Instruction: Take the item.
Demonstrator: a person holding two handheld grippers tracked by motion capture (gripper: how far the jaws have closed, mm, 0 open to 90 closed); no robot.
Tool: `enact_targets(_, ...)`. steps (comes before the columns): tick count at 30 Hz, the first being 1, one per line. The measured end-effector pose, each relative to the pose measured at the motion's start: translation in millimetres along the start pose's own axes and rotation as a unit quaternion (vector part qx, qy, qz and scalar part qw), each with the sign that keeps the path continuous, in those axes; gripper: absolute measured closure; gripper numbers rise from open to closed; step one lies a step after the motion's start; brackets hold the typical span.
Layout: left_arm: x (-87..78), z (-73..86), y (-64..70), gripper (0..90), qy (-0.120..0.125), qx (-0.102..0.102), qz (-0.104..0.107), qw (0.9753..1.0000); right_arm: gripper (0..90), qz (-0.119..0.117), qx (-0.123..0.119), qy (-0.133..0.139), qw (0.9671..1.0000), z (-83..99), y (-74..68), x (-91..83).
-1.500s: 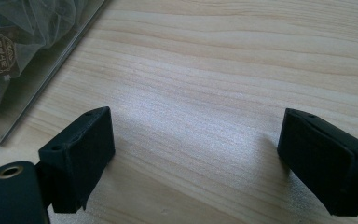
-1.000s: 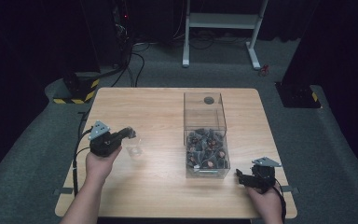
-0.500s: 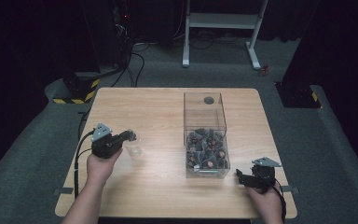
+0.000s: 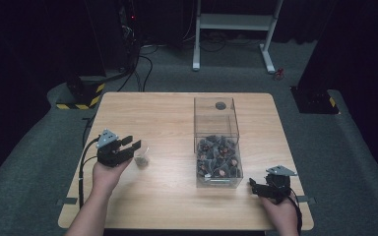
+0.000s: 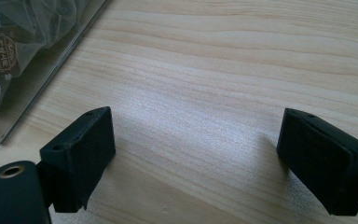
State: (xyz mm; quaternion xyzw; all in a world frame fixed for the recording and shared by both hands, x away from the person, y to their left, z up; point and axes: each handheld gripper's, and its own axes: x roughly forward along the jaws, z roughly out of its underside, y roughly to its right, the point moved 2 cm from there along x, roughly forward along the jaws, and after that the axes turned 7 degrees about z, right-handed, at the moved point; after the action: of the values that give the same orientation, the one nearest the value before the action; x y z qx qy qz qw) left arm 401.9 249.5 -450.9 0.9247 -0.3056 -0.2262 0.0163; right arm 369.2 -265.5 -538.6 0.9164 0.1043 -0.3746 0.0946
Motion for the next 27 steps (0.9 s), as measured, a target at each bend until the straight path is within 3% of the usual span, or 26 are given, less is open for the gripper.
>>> enact_targets(6,-0.5,0.5,0.8,30.2,-0.002,0.004,-0.006,1.0000,11.0,0.000,0.000,0.000,1.0000,0.0,0.0,0.0)
enact_targets(11,-2.2,0.9,0.2,21.2,-0.007,0.006,-0.013,0.9999,11.0,0.000,0.000,0.000,1.0000,0.0,0.0,0.0)
enact_targets(27,-15.3,9.8,-8.7,14.5,-0.013,-0.004,-0.019,0.9997,11.0,0.000,0.000,0.000,1.0000,0.0,0.0,0.0)
